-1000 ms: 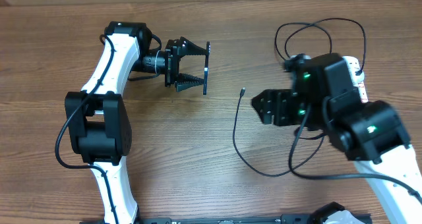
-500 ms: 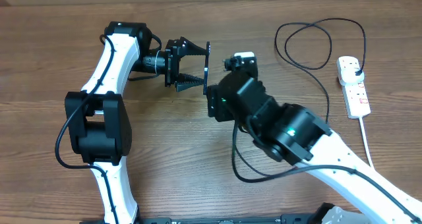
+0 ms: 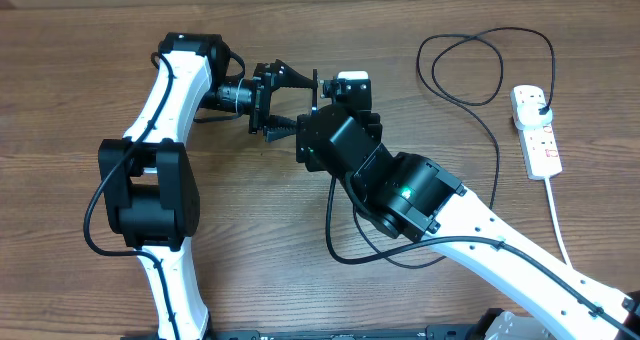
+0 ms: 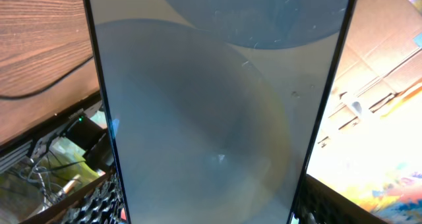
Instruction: Plug charger to phone and switch on socket
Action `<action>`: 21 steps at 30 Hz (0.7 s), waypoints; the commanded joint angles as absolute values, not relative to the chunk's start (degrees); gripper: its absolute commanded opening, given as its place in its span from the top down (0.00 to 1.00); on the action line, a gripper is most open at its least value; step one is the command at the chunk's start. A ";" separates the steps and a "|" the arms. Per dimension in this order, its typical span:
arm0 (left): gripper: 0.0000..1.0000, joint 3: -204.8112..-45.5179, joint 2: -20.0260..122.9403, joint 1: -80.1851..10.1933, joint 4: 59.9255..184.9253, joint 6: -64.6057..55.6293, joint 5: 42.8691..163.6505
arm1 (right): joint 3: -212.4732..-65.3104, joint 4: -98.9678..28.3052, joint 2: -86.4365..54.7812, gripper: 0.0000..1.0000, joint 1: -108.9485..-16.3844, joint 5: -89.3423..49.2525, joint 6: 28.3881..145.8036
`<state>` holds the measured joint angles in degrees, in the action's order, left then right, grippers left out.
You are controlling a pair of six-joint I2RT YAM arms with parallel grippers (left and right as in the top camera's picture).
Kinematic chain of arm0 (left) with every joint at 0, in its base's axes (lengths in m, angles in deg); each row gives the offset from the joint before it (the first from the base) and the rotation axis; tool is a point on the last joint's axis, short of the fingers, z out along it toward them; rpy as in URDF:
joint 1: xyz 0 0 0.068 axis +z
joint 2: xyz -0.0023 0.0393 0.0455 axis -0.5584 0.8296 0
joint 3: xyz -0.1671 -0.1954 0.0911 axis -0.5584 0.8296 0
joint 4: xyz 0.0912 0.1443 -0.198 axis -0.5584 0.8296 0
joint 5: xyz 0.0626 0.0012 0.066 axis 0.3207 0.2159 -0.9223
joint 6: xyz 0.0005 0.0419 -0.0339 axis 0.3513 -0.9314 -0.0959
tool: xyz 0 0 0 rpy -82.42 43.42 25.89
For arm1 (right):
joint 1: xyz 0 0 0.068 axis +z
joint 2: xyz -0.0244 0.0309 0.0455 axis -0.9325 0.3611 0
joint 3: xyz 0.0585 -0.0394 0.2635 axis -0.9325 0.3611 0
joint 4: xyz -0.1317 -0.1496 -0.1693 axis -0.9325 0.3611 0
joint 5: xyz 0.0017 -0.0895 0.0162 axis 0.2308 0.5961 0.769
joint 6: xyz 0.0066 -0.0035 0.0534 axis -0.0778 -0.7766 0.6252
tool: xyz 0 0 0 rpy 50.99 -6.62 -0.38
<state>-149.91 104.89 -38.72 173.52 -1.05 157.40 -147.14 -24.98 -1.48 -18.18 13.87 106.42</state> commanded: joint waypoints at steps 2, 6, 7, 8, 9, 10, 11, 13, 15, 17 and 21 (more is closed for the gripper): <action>0.20 -151.52 105.15 -38.85 173.45 1.77 159.17 | -148.28 -25.44 -0.43 0.27 -17.43 14.94 109.67; 0.20 -151.52 105.15 -38.85 173.45 1.73 159.17 | -148.28 -25.62 2.85 0.28 -17.46 14.98 110.09; 0.21 -151.52 105.15 -38.85 173.45 1.71 159.02 | -148.28 -25.66 3.26 0.28 -17.46 14.98 110.07; 0.20 -151.52 105.15 -38.85 173.45 1.71 159.02 | -148.28 -25.73 3.40 0.28 -17.46 15.00 110.05; 0.20 -151.52 105.15 -38.85 173.45 1.71 159.02 | -148.30 -26.16 3.42 0.28 -17.46 15.02 109.52; 0.20 -151.52 105.15 -38.85 173.43 1.73 159.02 | -148.30 -26.47 3.42 0.28 -17.46 15.02 109.19; 0.20 -151.52 105.15 -38.85 173.25 1.71 158.99 | -148.32 -27.36 3.42 0.28 -17.46 15.64 108.69; 0.20 -151.52 105.15 -38.85 172.82 1.69 158.16 | -148.34 -27.87 3.42 0.29 -17.46 16.12 108.32; 0.20 -151.52 105.15 -38.85 172.66 1.69 155.72 | -148.34 -28.06 3.42 0.37 -17.46 16.10 107.79; 0.20 -151.52 105.15 -38.88 171.96 1.71 155.54 | -148.34 -27.87 3.44 0.39 -17.46 16.01 107.66; 0.20 -151.52 105.15 -38.88 171.96 1.73 155.59 | -148.34 -27.78 3.44 0.46 -17.46 15.40 107.71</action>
